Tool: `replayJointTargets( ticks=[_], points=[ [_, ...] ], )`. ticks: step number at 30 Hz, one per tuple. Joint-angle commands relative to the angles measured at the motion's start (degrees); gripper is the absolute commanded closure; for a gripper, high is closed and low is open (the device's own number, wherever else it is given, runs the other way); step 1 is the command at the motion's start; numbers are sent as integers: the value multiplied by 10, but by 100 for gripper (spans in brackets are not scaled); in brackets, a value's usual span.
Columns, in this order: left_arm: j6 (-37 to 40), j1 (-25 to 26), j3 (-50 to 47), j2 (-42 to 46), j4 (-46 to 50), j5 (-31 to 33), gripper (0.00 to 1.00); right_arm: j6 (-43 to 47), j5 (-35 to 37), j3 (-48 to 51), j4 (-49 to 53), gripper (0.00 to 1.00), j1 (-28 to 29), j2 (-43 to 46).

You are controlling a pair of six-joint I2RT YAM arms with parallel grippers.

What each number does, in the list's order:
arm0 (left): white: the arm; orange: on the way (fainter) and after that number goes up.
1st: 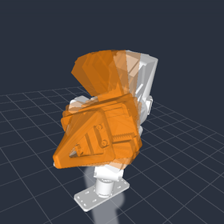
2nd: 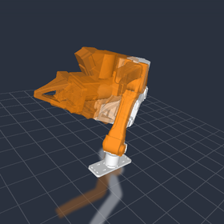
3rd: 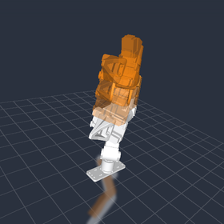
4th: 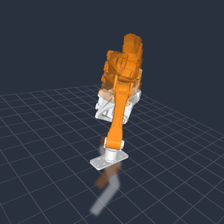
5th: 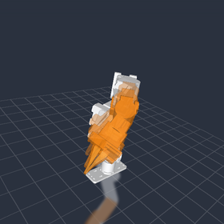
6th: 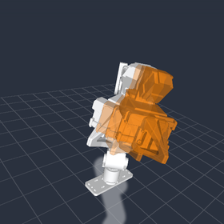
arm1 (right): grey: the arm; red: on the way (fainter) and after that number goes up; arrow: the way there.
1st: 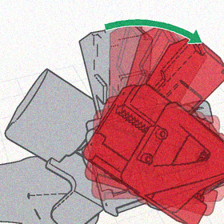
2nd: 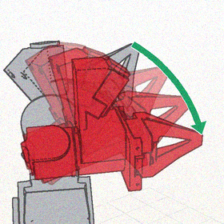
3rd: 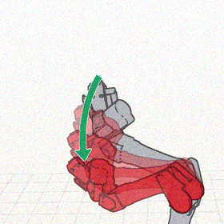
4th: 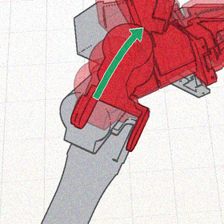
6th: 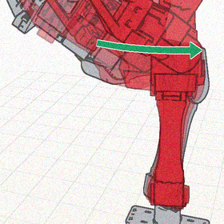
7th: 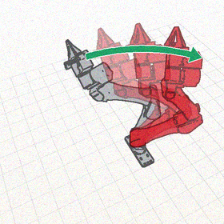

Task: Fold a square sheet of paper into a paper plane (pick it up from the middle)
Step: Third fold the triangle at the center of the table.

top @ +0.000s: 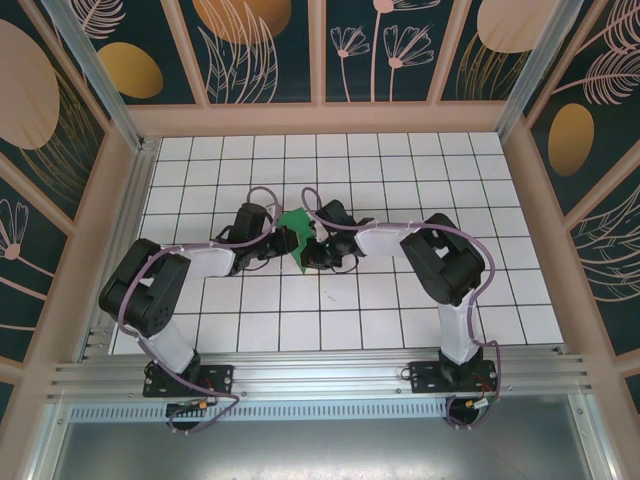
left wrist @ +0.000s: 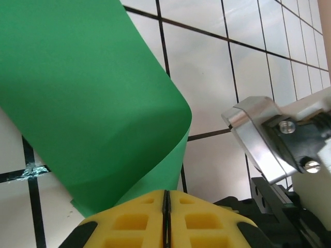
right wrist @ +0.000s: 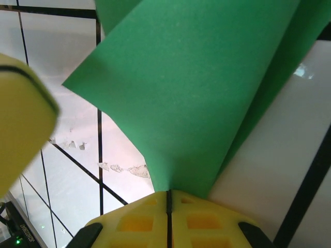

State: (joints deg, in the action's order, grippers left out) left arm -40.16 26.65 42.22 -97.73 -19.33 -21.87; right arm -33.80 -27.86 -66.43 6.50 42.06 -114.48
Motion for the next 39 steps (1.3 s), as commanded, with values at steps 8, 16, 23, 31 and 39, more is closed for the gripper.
replayJointTargets(
  ticks=[8, 16, 23, 31, 39],
  points=[
    [-12, 4, 2, -44, -3, 8, 88, 1, 39, -14, 61, 90, 12, -38],
    [-7, 4, 8, -46, 30, 58, 91, 2, 40, -13, 62, 90, 13, -36],
    [-7, 4, 13, -56, 47, 67, 92, 1, 37, -16, 55, 90, 13, -29],
    [1, 4, 24, -66, 80, 87, 93, -27, 29, -22, -21, 89, -4, 31],
    [4, 4, 29, -75, 86, 85, 96, -36, 48, -38, -39, 92, -18, 17]
  ],
)
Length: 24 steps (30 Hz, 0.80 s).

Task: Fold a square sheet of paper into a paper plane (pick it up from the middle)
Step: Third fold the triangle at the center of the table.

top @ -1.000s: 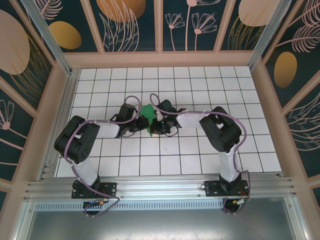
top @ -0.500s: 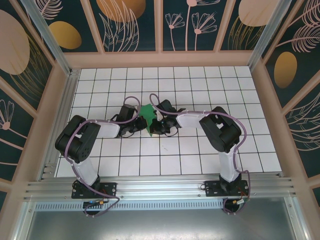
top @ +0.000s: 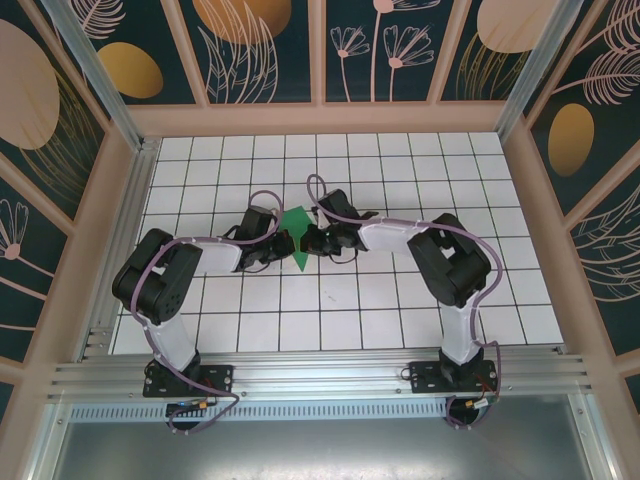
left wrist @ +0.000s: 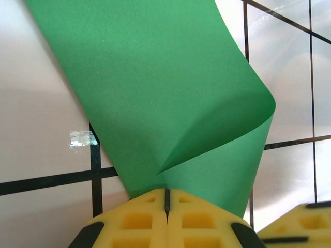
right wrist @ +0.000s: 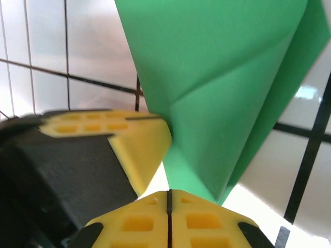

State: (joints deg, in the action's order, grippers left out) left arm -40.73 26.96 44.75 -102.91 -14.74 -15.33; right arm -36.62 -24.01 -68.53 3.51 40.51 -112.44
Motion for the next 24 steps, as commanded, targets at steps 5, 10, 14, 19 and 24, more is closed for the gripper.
replayJointTargets(
  ticks=[5, 10, 14, 19, 24],
  points=[
    [11, 1, 5, -24, 43, 22, 99, -13, 11, -29, 0, 94, -2, -31],
    [14, 1, 8, -28, 48, 24, 100, -18, 13, -35, 20, 95, -5, -58],
    [19, 1, 10, -31, 55, 29, 100, -28, 12, -26, 22, 96, -10, -65],
    [29, 1, 14, -30, 67, 35, 100, -22, 10, -34, 14, 96, -16, -40],
    [34, 1, 15, -32, 69, 34, 100, -13, 20, -57, 22, 96, -25, -47]
  ],
)
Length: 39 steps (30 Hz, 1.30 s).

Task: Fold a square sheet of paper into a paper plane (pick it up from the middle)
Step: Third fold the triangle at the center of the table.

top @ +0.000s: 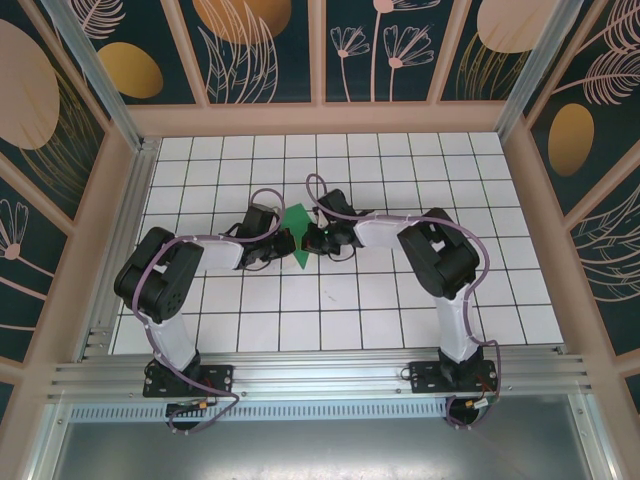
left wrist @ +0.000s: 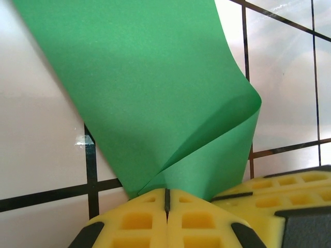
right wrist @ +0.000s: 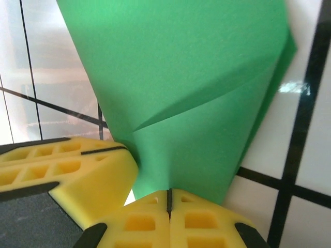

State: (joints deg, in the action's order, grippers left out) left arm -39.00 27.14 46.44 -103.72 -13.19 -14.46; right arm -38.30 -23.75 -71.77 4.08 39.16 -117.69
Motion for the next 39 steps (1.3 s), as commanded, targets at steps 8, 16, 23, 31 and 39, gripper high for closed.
replayJointTargets(
  ticks=[8, 16, 23, 31, 39],
  points=[
    [24, -1, -1, -30, 62, 28, 100, 7, 17, -43, 19, 96, -22, -46],
    [32, -1, -2, -29, 68, 29, 100, 8, 18, -58, 25, 96, -37, -42],
    [36, -1, 1, -34, 72, 31, 100, 18, 17, -100, 27, 96, -42, -46],
    [38, -1, 2, -36, 77, 31, 100, 7, 25, -113, 33, 96, -51, -86],
    [38, -1, 2, -34, 80, 34, 100, 19, 23, -122, 34, 96, -58, -66]
  ],
)
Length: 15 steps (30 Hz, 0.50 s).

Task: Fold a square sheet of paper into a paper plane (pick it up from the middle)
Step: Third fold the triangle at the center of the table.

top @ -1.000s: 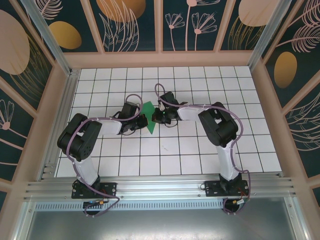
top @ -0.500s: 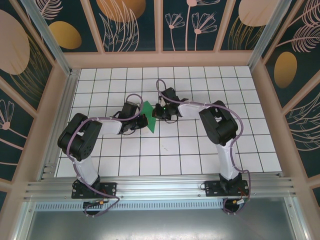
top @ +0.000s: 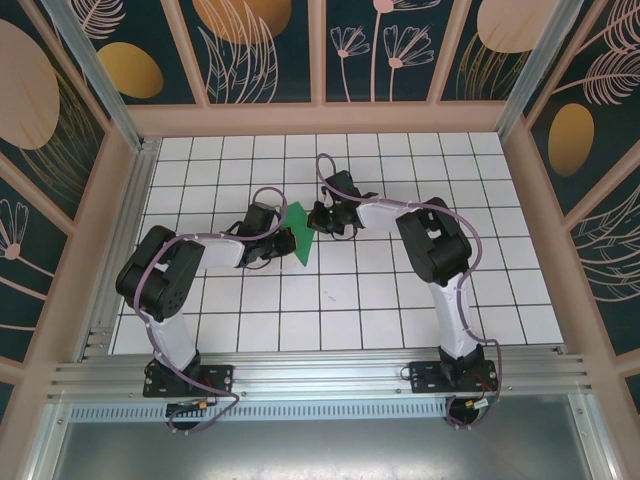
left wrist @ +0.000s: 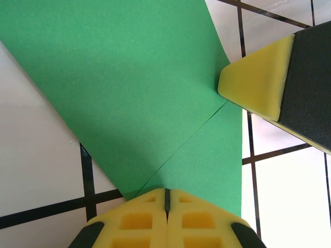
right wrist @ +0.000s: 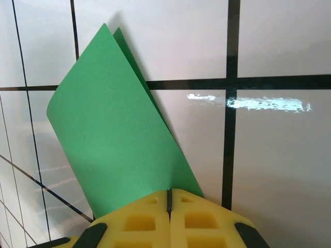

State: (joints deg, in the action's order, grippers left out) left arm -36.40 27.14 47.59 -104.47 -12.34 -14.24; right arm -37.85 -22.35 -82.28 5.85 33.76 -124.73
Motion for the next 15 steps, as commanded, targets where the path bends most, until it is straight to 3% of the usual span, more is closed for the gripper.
replayJointTargets(
  ticks=[1, 8, 15],
  points=[
    [12, -1, -9, -27, 72, 33, 100, 17, 8, -17, 16, 96, -4, 13],
    [9, -1, -7, -26, 67, 33, 100, 26, 7, 19, 14, 95, 17, 83],
    [9, -1, -6, -25, 71, 36, 100, 12, 1, 53, 9, 95, 42, 76]
  ],
)
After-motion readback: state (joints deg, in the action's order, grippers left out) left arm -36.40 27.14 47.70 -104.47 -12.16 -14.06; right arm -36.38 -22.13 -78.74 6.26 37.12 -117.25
